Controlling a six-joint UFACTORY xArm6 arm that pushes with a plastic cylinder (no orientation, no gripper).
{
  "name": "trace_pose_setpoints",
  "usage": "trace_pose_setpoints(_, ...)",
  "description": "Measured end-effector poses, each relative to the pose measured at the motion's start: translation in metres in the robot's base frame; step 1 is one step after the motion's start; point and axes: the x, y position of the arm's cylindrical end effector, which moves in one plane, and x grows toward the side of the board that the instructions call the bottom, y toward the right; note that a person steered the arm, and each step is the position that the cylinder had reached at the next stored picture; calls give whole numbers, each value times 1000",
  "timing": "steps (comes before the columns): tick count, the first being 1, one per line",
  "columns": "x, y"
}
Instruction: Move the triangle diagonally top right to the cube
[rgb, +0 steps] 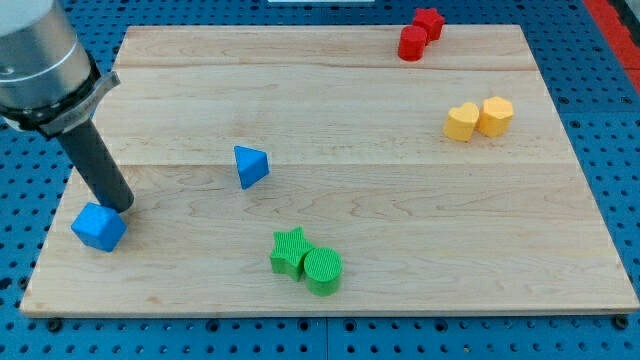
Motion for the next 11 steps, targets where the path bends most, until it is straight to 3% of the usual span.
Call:
trace_pose_setpoints(1, -25, 51)
trace_pose_setpoints(2, 1, 126)
trace_pose_setpoints(3, -33, 182)
trace_pose_setpoints(4, -73, 188)
trace_pose_setpoints(6, -61, 68)
trace_pose_setpoints(7, -61, 68)
trace_pose_setpoints(8, -62, 107)
trace_pose_setpoints(9, -26, 128)
trace_pose_setpoints(10, 15, 93)
trace_pose_setpoints(11, -7, 55)
